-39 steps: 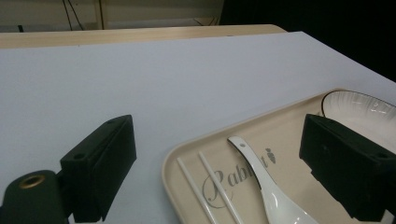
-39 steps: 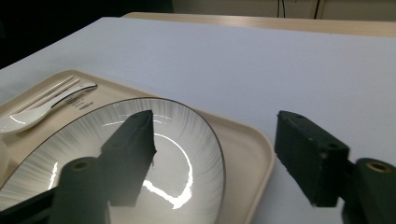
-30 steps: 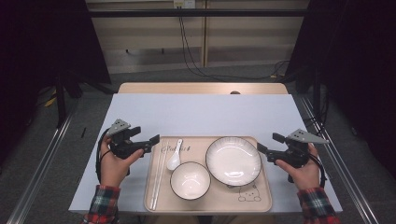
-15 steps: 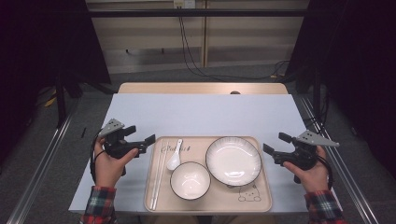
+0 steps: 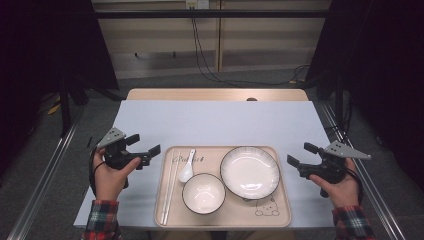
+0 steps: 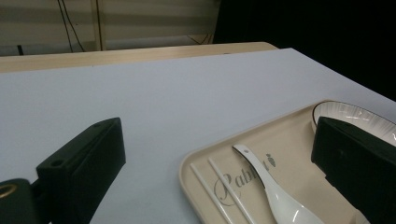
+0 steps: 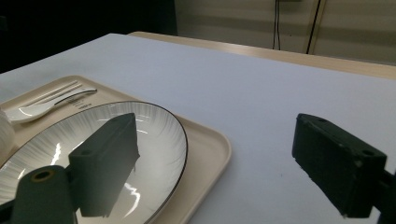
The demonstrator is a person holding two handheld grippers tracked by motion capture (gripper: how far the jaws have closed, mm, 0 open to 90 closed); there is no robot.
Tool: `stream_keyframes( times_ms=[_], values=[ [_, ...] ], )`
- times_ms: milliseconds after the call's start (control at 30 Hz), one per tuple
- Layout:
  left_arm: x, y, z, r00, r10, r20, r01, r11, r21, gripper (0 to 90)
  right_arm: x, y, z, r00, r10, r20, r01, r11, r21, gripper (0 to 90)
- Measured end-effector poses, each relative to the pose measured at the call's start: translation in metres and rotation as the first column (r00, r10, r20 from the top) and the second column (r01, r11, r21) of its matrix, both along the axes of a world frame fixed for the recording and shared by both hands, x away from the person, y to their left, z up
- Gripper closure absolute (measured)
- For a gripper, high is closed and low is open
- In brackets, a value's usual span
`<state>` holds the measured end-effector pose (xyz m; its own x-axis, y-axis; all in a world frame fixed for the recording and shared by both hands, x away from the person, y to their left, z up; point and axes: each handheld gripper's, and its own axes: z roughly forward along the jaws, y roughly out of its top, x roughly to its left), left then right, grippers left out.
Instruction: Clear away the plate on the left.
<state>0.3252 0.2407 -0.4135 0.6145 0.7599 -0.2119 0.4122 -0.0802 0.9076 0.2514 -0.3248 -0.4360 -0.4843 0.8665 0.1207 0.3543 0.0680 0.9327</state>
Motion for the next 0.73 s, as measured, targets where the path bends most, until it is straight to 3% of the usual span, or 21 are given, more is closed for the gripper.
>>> stream_keyframes(
  times_ms=[200,267,333,533,733],
  values=[
    [-0.001,0.007,0.001,0.9998,-0.015,0.015,0.015,0.9998,-0.010,2.2,-0.002,-0.005,0.002,0.9999,0.007,0.013,-0.007,0.9999,-0.008,12.9],
    [-0.001,0.009,0.000,0.9996,-0.022,0.019,0.021,0.9997,0.009,2.1,-0.003,-0.006,0.001,0.9998,0.007,0.017,-0.007,1.0000,-0.001,9.6],
    [-0.001,0.009,0.000,0.9993,-0.029,0.025,0.029,0.9995,0.011,1.9,-0.003,-0.009,0.000,0.9997,0.009,0.022,-0.009,0.9997,-0.022,9.0],
    [-0.001,0.012,-0.002,0.9992,-0.028,0.028,0.028,0.9994,0.018,1.7,-0.004,-0.014,0.000,0.9996,0.004,0.028,-0.004,0.9999,-0.015,5.8],
    [0.000,0.013,-0.002,0.9991,-0.028,0.031,0.027,0.9993,0.024,1.7,-0.005,-0.016,-0.004,0.9991,0.042,0.007,-0.042,0.9981,-0.044,2.8]
  ],
)
